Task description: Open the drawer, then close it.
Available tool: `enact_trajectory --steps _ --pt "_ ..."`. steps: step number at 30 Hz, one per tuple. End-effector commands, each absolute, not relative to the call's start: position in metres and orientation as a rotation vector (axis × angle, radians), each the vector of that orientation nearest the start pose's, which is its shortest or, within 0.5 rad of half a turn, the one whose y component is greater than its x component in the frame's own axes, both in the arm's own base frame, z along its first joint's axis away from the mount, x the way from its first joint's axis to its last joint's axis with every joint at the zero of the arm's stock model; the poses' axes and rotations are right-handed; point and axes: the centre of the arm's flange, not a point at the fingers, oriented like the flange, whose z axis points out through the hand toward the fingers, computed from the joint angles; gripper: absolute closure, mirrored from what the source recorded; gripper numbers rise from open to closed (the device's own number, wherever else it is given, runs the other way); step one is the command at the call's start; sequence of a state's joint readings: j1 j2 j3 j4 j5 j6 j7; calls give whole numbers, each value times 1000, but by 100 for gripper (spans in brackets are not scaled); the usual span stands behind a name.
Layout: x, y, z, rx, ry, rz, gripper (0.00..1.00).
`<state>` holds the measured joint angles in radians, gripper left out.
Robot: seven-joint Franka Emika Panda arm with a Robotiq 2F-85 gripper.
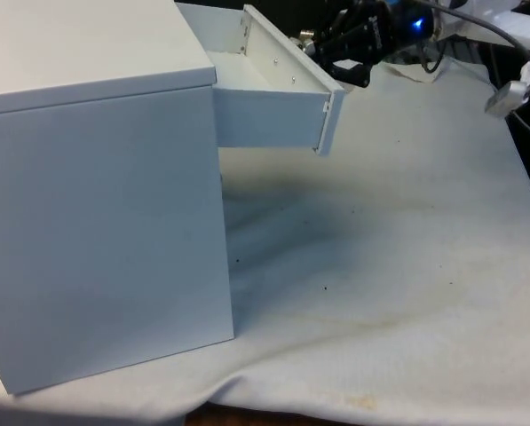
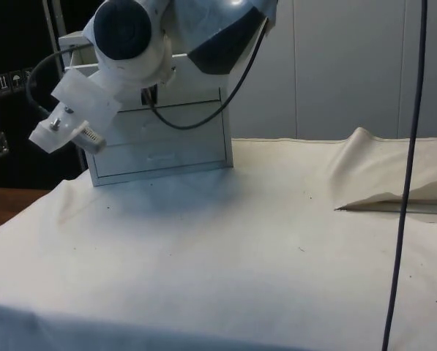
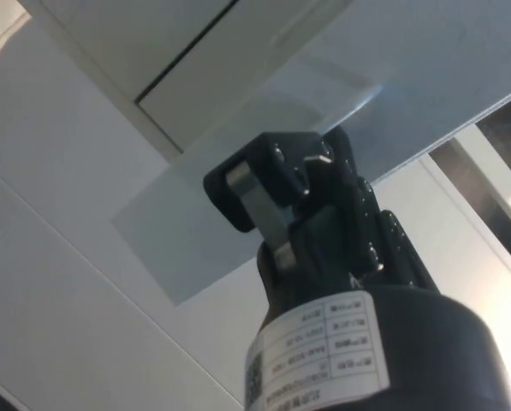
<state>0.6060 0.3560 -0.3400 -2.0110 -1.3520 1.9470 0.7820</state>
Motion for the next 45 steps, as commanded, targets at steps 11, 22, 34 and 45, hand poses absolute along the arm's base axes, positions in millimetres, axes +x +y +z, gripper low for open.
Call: enact_trajectory --steps 11,22,34,45 --pt "599 78 315 1793 320 338 100" --pt "608 62 321 1777 287 336 100" --pt "628 26 330 1796 260 353 100" --pt "641 3 335 1808 240 366 100"
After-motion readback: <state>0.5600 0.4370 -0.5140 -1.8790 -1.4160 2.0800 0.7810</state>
